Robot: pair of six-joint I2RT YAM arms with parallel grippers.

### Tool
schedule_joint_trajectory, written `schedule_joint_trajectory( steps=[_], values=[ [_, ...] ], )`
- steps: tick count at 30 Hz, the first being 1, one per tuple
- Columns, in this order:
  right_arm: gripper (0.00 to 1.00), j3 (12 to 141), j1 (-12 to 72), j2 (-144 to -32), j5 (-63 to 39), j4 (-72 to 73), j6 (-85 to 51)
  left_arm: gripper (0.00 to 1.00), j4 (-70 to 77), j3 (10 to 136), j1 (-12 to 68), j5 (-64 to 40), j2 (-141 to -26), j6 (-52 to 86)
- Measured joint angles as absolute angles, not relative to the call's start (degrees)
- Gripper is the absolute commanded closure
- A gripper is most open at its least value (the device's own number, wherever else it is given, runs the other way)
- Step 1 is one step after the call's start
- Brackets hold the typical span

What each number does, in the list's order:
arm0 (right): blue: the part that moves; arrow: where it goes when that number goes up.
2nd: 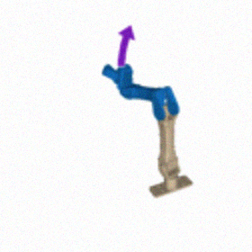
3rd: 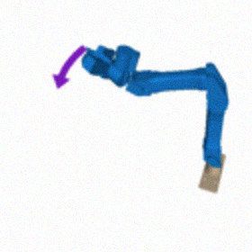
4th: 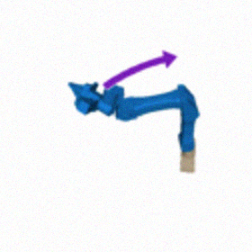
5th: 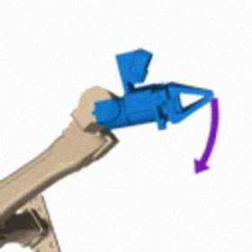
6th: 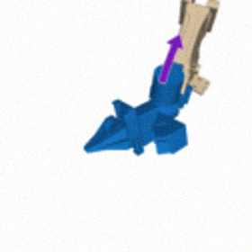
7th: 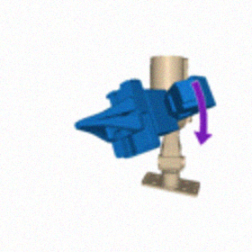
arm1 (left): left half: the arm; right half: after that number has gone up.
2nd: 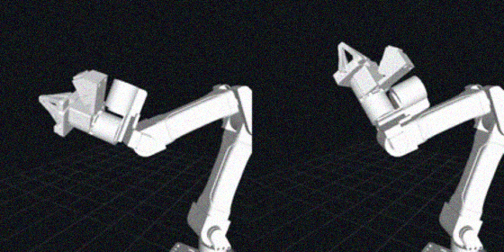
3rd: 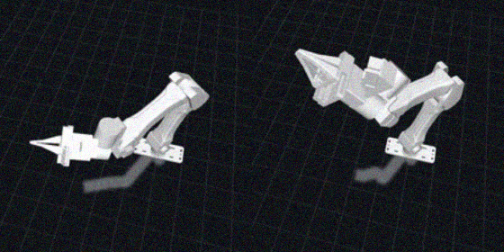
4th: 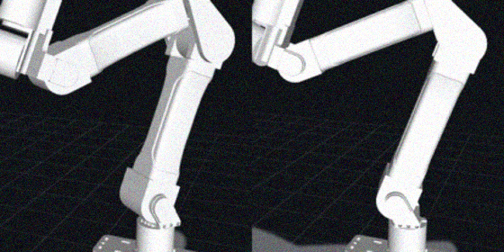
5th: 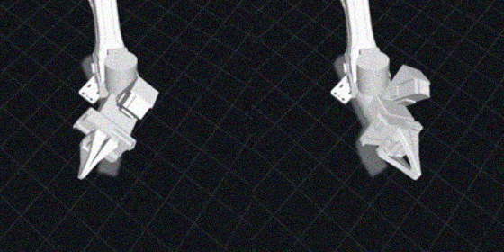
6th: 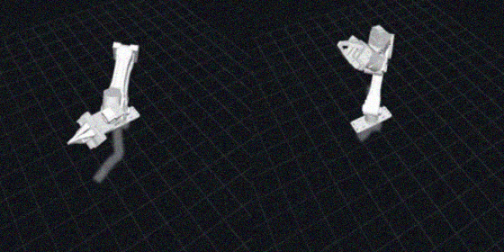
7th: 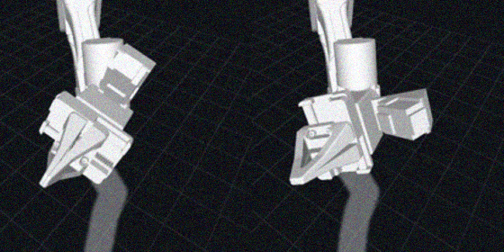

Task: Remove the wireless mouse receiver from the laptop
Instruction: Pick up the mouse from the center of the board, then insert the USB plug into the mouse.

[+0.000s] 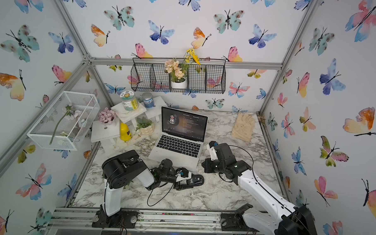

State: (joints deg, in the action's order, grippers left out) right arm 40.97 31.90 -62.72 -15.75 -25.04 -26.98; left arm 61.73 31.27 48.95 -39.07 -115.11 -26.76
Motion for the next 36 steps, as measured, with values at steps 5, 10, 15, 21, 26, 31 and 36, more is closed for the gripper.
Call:
schedule_joint_trajectory(
  steps=[5,10,15,21,26,31,36],
  values=[
    [0.98,41.06,31.9,-67.11,-14.57,-30.79,-27.4,0.6,61.95,31.31,48.97,-39.33,-115.37,-26.65],
    [0.98,43.48,31.92,-70.65,-14.55,-35.62,-26.59,0.78,61.25,31.35,48.97,-39.2,-115.0,-26.72],
    [0.98,47.35,32.25,-71.79,-14.59,-38.85,-25.74,0.85,57.74,30.15,49.74,-35.7,-111.66,-26.74],
    [0.98,49.56,34.54,-71.79,-14.59,-40.99,-26.02,0.88,52.01,29.45,54.68,-21.1,-106.1,-27.53],
    [0.98,49.52,37.58,-71.81,-14.52,-40.56,-27.73,0.89,51.05,28.58,57.58,-12.73,-104.12,-28.16],
    [0.98,48.97,38.72,-72.73,-13.74,-38.83,-28.51,0.9,51.09,28.56,57.65,-10.26,-103.96,-28.27],
    [0.98,47.31,38.72,-73.73,-13.23,-36.75,-28.42,0.91,51.09,28.56,57.67,-10.11,-103.92,-28.47]
  ],
)
